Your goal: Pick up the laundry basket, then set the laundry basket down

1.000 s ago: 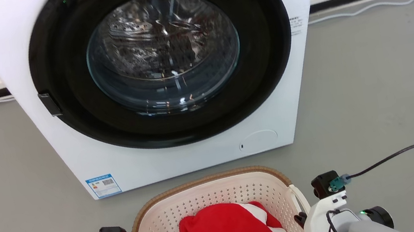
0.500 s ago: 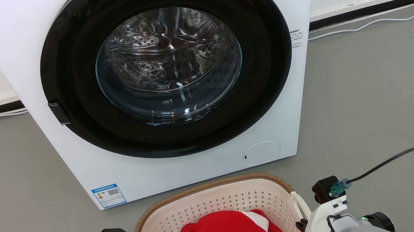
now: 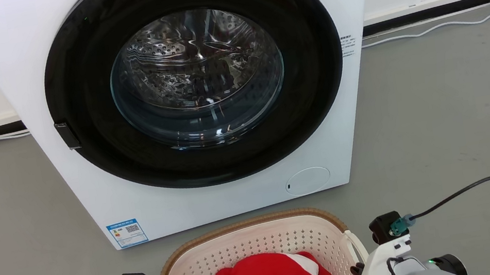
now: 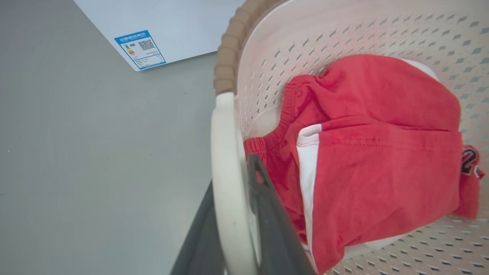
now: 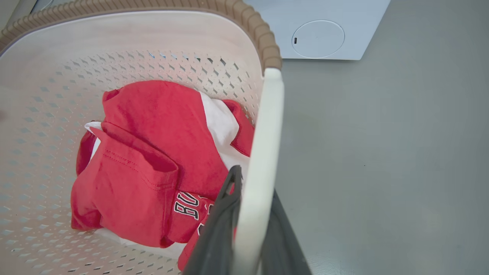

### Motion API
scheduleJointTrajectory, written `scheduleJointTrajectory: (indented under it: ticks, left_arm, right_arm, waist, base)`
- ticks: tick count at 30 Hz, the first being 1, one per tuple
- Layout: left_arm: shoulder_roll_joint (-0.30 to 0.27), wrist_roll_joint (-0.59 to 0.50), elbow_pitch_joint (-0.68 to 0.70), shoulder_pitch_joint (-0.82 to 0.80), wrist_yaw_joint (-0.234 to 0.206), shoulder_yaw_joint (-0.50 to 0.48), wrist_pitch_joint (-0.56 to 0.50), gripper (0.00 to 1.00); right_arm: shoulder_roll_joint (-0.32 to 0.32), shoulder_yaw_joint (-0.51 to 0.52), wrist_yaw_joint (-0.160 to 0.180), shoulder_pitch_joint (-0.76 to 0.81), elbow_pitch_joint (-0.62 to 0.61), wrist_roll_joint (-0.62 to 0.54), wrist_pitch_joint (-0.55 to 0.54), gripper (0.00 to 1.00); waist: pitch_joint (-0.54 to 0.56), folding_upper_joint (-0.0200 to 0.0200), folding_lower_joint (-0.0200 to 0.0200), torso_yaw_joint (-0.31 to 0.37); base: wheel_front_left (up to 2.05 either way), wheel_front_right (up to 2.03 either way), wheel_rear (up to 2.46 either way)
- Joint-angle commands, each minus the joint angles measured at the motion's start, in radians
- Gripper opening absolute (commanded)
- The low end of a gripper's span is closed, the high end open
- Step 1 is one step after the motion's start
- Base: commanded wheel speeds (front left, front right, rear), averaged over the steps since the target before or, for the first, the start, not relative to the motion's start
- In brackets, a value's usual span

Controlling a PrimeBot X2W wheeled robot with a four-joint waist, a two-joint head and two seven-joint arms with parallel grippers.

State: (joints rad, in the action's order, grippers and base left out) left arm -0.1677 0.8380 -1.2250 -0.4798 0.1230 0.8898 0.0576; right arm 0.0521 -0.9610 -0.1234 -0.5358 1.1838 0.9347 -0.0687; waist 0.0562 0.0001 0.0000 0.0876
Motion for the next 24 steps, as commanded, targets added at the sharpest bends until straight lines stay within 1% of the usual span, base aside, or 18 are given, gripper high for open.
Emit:
scheduleJointTrajectory:
  ticks: [1,15,24]
  left_arm:
    - [-0.029,0.004,0.016,-0.042,0.008,-0.012,0.025,0.0]
    - [-0.032,0.028,-0.002,-0.063,0.008,0.019,0.044,0.0]
    - [-0.044,0.026,-0.022,-0.1,0.008,0.025,0.107,0.0]
  right_arm:
    - [-0.002,-0.018,-0.007,-0.024,0.001,0.007,0.01,0.0]
    - [-0.002,-0.056,-0.007,-0.05,0.004,0.048,0.04,0.0]
    - [-0.002,-0.079,-0.007,-0.077,-0.001,0.057,0.112,0.0]
  waist:
    - [-0.001,-0.0001,0.0001,0.0]
    - [-0.026,-0.0001,0.0001,-0.003]
    - [-0.101,-0.0001,0.0001,-0.003]
  base:
    - [0.0,0.0,0.0]
    - [0.0,0.0,0.0]
    - [0.0,0.0,0.0]
